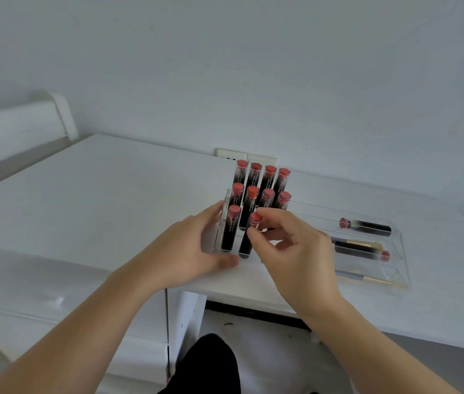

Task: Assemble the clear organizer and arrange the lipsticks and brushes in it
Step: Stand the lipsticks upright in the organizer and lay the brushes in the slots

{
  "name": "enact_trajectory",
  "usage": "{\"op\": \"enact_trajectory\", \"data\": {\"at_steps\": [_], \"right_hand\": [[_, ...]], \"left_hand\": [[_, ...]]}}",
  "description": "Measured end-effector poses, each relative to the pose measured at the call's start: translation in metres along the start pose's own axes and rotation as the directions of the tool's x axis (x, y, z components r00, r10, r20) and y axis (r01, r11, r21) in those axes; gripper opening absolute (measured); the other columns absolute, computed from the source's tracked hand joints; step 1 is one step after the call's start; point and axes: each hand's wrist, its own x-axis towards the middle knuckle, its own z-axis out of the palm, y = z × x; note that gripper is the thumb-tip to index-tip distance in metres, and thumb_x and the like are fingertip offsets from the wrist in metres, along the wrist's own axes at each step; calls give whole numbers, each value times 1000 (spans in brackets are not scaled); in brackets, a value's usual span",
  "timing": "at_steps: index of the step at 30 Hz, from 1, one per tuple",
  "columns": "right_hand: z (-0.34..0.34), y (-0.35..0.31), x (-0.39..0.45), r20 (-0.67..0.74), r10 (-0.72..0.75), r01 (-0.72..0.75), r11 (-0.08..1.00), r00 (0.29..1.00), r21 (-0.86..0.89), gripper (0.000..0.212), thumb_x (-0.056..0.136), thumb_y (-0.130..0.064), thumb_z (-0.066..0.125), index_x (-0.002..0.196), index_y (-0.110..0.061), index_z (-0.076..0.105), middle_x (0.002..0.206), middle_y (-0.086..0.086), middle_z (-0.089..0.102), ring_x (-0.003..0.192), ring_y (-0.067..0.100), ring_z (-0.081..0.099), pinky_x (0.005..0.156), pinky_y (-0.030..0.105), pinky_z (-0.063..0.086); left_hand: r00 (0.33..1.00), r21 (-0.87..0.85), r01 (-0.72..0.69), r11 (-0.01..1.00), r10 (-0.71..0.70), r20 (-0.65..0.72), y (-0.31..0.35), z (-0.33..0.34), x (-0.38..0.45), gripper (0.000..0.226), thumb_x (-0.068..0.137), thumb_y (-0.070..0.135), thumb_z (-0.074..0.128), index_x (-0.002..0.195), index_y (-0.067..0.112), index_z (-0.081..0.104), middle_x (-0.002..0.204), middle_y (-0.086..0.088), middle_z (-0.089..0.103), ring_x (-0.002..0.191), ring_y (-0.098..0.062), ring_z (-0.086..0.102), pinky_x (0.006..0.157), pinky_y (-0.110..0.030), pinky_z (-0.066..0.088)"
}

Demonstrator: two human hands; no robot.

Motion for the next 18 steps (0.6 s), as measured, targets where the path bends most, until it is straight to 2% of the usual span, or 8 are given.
{"op": "enact_trajectory", "data": {"at_steps": [2,5,8,13,18], "right_hand": [[2,1,-1,3,-13,13,1000,1000,-23,29,85,-17,76,109,-33,72,93,-23,70,81,0,69,68,26,56],[5,3,-2,2,-19,19,999,1000,-30,34,85,-18,76,112,-37,69,97,-26,67,81,-1,68,66,20,54],[8,4,-2,-9,-40,40,999,999,-37,35,85,-18,75,113,-38,68,98,-26,67,82,-3,68,65,19,54],[10,5,-1,3,-49,49,998,999,-44,40,86,-19,74,116,-42,62,98,-23,68,86,-2,69,65,21,53],[12,4,0,-7,-70,69,995,998,-75,39,85,-19,75,116,-40,63,97,-25,67,84,-3,68,66,17,52]], "left_hand": [[1000,12,-9,1000,10,-12,2,0,-2,85,67,64,70,135,81,22,130,54,47,122,21,48,96,-20,43],[1000,21,-14,1000,15,-23,3,1,-3,79,70,62,69,132,82,25,128,54,50,121,17,52,95,-22,46],[999,22,-29,999,30,-36,3,2,-3,79,69,65,69,131,82,24,133,52,48,125,15,51,99,-24,45],[998,36,-40,999,42,-46,2,3,-3,79,68,68,65,132,82,22,130,52,49,119,14,54,91,-19,45],[999,51,-41,998,43,-31,2,4,-3,83,70,66,64,142,74,24,133,45,53,120,5,58,98,-34,51]]}}
